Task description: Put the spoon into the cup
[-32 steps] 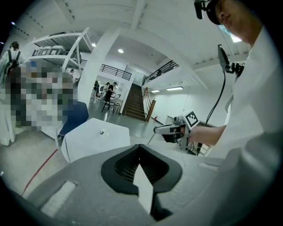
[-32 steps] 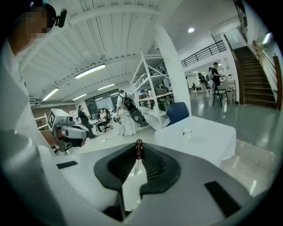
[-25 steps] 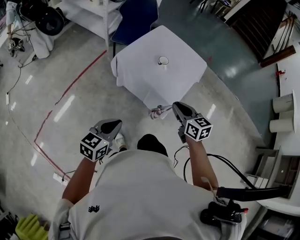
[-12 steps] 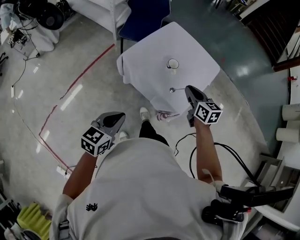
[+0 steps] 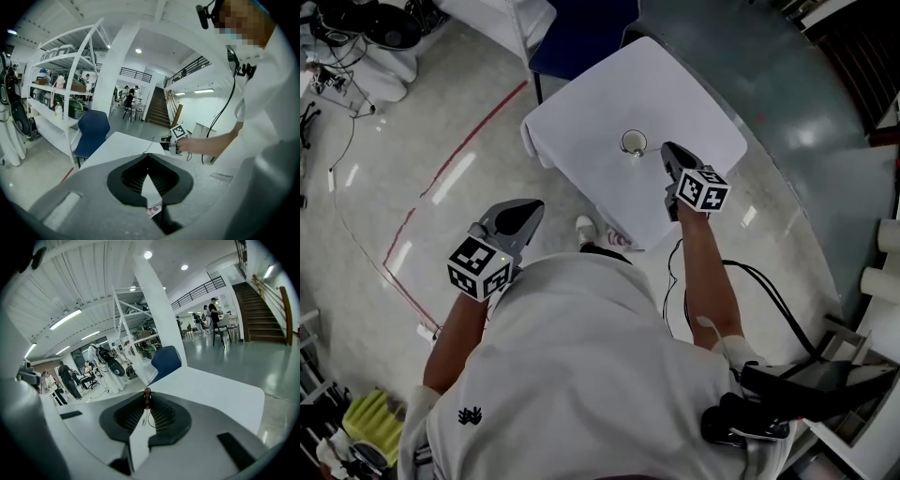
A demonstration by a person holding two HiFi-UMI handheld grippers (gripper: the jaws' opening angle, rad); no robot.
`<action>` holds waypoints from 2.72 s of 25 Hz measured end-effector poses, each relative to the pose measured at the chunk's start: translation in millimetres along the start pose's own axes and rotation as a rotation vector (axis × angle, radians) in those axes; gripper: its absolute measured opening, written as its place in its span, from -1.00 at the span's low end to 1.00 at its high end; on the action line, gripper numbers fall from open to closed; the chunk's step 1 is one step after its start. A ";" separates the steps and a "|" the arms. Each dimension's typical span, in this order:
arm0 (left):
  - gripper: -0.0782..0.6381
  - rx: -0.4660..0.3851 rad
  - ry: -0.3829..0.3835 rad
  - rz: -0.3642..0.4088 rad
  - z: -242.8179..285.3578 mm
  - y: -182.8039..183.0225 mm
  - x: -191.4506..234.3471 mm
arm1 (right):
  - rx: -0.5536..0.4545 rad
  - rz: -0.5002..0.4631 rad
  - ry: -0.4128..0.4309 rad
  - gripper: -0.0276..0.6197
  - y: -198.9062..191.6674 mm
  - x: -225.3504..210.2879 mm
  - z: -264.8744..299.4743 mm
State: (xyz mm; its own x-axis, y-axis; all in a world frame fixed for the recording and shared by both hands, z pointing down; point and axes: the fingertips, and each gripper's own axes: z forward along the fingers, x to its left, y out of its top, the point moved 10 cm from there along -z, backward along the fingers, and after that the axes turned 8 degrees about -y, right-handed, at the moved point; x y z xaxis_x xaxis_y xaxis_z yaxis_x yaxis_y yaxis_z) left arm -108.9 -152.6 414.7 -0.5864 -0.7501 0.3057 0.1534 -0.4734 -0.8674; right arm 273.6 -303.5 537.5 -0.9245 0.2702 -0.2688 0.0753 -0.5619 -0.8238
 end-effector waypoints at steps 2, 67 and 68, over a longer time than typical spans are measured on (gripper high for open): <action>-0.76 -0.001 0.026 -0.009 17.0 11.5 4.2 | 0.030 0.011 0.013 -0.76 -3.4 -17.5 24.8; -0.76 -0.053 -0.009 -0.053 -143.2 -95.7 -37.8 | -0.010 -0.149 0.022 -0.79 -96.0 155.5 -102.0; -0.76 -0.054 -0.015 -0.051 -147.2 -99.6 -40.6 | -0.006 -0.154 0.035 -0.84 -99.6 165.4 -109.9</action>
State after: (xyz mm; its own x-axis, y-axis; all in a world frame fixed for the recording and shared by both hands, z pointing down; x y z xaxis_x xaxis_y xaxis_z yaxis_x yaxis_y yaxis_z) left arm -217.4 -7.0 430.9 -0.5804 -0.7325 0.3557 0.0804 -0.4863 -0.8701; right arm 154.2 -117.0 520.2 -0.9117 0.3800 -0.1563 -0.0640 -0.5071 -0.8595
